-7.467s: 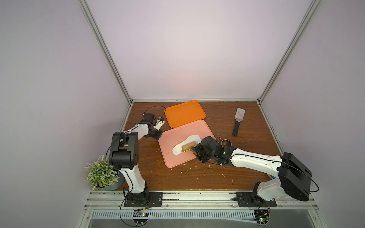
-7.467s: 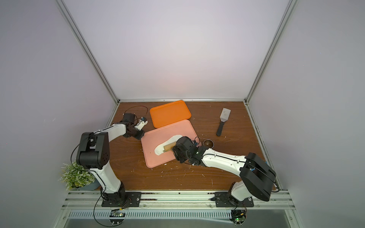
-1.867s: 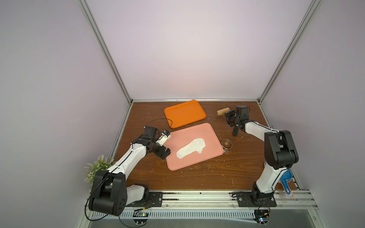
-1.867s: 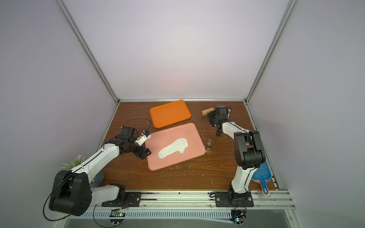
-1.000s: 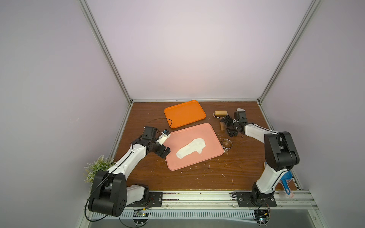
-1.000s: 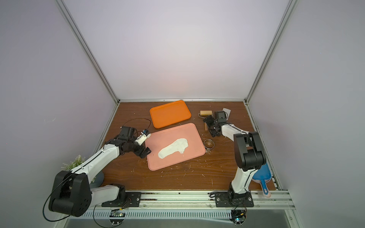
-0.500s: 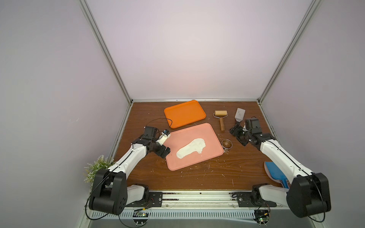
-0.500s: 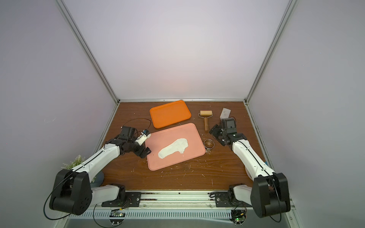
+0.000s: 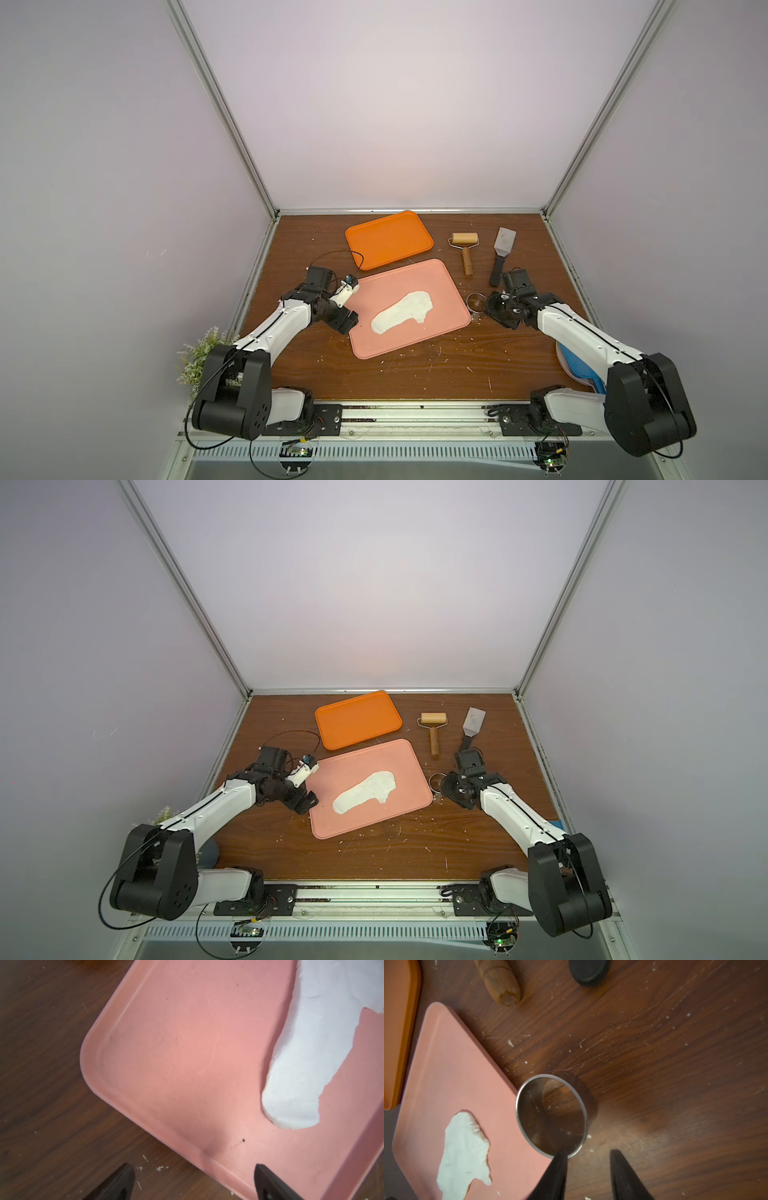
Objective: Roll out the dumpling wrappers from the dough
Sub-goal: Adjust the dumpling mold at the center of the board.
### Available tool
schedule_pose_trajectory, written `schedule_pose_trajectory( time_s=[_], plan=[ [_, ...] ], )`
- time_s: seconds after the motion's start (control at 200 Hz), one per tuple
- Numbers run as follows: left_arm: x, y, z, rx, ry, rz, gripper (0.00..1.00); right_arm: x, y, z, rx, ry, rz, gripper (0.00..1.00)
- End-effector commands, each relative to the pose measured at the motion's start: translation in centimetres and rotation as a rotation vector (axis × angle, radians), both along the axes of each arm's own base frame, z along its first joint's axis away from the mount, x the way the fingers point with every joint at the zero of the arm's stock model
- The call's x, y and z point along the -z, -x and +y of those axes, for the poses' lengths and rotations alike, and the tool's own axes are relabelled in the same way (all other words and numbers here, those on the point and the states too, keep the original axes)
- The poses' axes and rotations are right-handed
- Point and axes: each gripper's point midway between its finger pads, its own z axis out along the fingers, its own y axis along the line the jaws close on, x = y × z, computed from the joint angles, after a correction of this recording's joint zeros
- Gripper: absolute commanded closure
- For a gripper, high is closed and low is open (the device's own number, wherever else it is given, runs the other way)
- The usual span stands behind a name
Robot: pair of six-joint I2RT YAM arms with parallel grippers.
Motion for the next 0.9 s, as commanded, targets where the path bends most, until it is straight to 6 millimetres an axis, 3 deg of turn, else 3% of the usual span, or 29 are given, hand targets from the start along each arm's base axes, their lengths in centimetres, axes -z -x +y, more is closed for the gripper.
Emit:
schedule_pose_trajectory(
  time_s=[0.0,0.13,0.2,0.32,0.49,0.741,0.891],
  plan=[
    [0.8,0.6,-0.1,0.005,-0.012,0.028,0.07,-0.1,-0.5,-0.5,0.011,0.026,-0.037,0.60],
    [0.9,0.6,-0.1,0.006,-0.013,0.033,0.07,0.9,-0.9,-0.1,0.001,0.021,-0.022,0.66],
    [0.8,0.6,0.0,0.004,-0.014,0.030,0.07,1.2,-1.1,0.0,0.000,0.019,-0.016,0.78],
    [0.8,0.6,0.0,0.004,-0.014,0.028,0.07,1.1,-1.5,-0.3,0.012,0.036,-0.029,0.82],
    [0.9,0.7,0.0,0.007,-0.015,0.033,0.08,0.1,-2.0,-0.2,0.005,0.034,-0.049,0.77],
    [0.9,0.7,0.0,0.006,-0.016,0.034,0.08,-3.2,-2.6,0.6,-0.002,-0.022,-0.122,0.71],
    [0.9,0.7,0.0,0.005,-0.017,0.035,0.08,-2.6,-3.4,0.7,-0.007,-0.008,-0.093,0.70]
  ],
)
